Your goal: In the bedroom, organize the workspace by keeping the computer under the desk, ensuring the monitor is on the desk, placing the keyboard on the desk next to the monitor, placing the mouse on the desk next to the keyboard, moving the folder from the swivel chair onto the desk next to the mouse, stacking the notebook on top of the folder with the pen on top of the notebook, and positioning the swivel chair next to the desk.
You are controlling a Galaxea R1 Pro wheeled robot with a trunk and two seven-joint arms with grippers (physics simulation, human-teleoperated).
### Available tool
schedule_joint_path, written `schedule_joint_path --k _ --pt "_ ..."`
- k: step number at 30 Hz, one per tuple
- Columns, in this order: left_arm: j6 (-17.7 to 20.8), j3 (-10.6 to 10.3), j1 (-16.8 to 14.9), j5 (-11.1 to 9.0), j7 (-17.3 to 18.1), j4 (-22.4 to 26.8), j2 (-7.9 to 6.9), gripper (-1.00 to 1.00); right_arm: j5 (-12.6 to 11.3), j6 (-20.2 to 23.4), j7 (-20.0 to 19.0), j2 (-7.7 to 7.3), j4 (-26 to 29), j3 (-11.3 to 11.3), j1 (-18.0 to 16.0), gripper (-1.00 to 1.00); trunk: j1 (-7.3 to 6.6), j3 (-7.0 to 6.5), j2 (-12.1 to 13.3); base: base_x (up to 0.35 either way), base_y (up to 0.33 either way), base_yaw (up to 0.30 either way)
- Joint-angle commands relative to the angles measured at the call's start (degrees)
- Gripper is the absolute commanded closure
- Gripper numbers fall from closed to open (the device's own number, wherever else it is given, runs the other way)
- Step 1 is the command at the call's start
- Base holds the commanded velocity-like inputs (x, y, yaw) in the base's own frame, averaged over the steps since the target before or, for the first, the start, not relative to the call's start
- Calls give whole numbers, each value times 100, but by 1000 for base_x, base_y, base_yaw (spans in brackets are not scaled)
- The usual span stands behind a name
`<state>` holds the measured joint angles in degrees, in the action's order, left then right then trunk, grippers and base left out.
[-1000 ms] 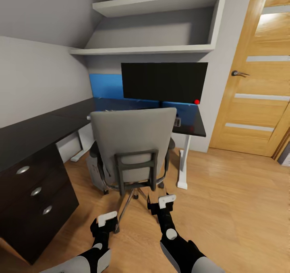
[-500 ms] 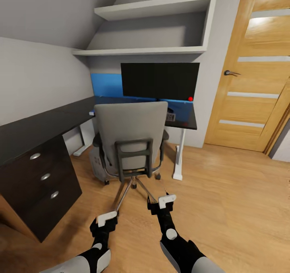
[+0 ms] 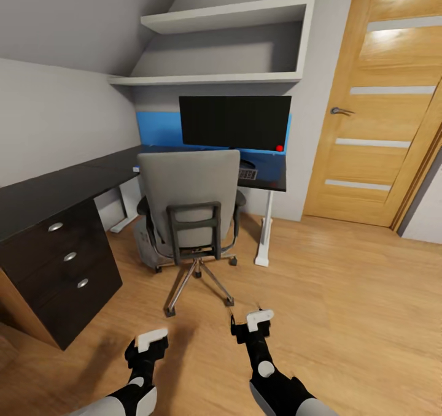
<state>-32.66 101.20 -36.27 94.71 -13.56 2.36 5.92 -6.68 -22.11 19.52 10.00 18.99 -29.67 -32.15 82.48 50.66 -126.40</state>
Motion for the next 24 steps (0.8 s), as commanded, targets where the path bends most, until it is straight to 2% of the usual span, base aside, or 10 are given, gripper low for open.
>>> schedule_joint_path --k 1,7,11,18,22,24 --pt "-2 13 76 65 -41 12 -11 -100 -63 -30 31 0 -112 -43 -8 -100 -2 5 -3 -39 -37 0" --pt "4 14 365 58 -49 17 -57 -100 -93 -42 34 0 -639 -50 -7 -100 -2 5 -3 -17 -16 0" --pt "14 17 568 57 -47 18 -97 -100 -102 -138 25 0 -1069 -65 -3 -100 -90 -67 158 -3 -3 0" --pt "10 21 990 55 -38 40 -324 -100 -105 -685 18 0 -1727 -65 107 -100 -243 -192 439 0 0 0" --pt "-3 22 1154 18 -27 43 -401 -100 -105 -879 11 0 -1842 -58 224 -100 -331 -264 599 0 0 0" --pt "-14 22 1210 -70 -21 44 -426 -100 -109 -926 -1 0 -1870 -53 263 -100 -375 -300 679 0 0 0"
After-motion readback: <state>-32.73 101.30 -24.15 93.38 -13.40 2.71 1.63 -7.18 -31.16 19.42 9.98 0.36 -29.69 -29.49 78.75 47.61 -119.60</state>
